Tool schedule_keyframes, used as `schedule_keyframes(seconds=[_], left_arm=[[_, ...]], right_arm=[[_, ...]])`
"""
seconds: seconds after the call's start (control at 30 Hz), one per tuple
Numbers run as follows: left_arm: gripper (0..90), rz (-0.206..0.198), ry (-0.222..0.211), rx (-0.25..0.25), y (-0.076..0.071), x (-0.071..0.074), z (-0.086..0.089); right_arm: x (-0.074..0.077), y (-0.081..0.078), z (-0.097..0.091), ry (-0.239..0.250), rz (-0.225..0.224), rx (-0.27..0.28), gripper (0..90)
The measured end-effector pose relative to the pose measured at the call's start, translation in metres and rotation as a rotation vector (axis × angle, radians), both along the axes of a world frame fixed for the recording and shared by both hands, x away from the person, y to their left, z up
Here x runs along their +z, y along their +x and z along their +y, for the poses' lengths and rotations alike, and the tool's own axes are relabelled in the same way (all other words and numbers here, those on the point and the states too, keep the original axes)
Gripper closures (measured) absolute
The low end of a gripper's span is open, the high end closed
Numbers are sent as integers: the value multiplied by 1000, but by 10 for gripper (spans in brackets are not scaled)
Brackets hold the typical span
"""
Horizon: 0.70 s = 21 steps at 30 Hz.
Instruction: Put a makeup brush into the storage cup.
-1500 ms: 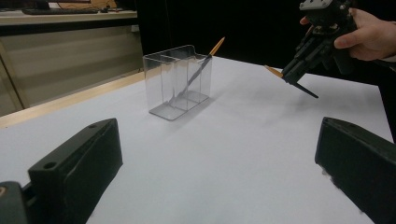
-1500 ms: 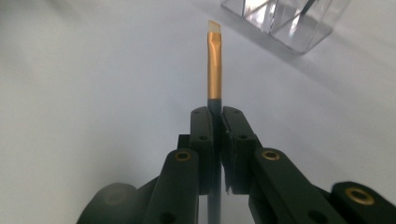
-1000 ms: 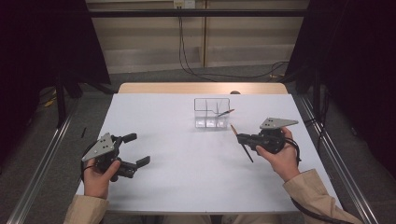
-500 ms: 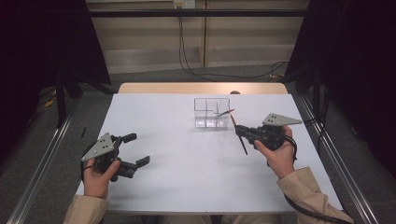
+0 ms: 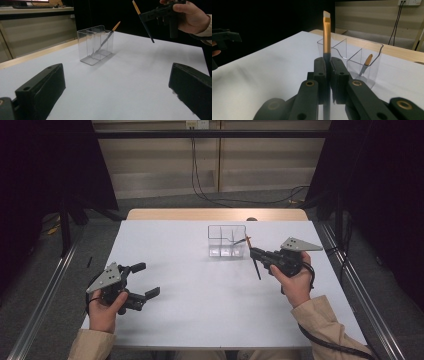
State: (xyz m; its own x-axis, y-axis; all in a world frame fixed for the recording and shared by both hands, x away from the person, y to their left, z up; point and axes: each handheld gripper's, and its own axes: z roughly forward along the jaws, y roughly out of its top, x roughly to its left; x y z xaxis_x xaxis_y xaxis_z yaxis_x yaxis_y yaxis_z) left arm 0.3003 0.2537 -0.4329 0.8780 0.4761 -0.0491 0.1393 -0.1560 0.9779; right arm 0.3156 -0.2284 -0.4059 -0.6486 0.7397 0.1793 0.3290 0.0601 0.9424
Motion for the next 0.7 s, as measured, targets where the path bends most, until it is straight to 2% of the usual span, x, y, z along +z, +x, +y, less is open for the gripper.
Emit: schedule_keyframes(seconds=[0.2,0.53,0.7], left_arm=[[5,0,-1,0,0,0,0],[5,1,-6,3,-1,0,0],[5,-1,-3,2,-1,1,0]], right_arm=[[3,3,0,23,-31,-13,837],[9,7,3,33,-54,-24,837],[13,11,3,53,-66,-33,837]])
